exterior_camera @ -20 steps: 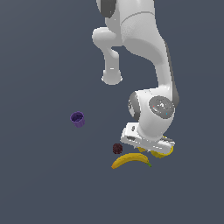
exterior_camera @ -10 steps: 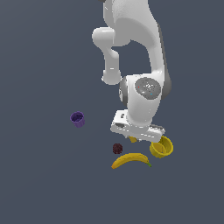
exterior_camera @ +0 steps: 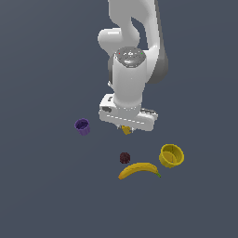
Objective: Pick up a designated object from a clutter of objects.
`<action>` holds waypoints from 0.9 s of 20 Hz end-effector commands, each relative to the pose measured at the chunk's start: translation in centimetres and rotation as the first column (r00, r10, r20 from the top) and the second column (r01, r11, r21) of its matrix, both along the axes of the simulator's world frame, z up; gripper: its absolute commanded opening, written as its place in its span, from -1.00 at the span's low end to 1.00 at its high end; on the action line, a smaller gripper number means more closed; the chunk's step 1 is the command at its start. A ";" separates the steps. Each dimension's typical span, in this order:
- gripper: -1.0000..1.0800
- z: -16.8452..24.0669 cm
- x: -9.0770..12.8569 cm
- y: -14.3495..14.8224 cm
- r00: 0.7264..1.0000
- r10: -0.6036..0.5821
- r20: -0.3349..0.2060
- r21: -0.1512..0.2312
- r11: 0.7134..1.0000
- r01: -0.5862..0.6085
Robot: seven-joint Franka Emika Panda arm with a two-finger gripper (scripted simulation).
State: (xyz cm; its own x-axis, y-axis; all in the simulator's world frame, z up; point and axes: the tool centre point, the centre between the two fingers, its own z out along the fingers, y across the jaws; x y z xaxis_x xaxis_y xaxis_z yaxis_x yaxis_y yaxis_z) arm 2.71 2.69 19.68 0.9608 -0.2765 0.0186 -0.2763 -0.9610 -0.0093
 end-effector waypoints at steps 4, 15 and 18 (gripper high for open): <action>-1.00 4.2 -2.9 -4.1 1.000 0.001 -0.005 0.002 1.000 -0.001; -1.00 12.4 -8.2 -12.2 1.000 0.004 -0.015 0.001 1.000 -0.004; -1.00 14.2 -9.2 -13.9 1.000 0.004 -0.017 0.000 1.000 -0.004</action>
State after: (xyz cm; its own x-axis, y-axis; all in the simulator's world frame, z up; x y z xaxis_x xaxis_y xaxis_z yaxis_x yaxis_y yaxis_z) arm -5.92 -10.34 32.97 0.9619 -0.2735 0.0041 -0.2735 -0.9619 -0.0055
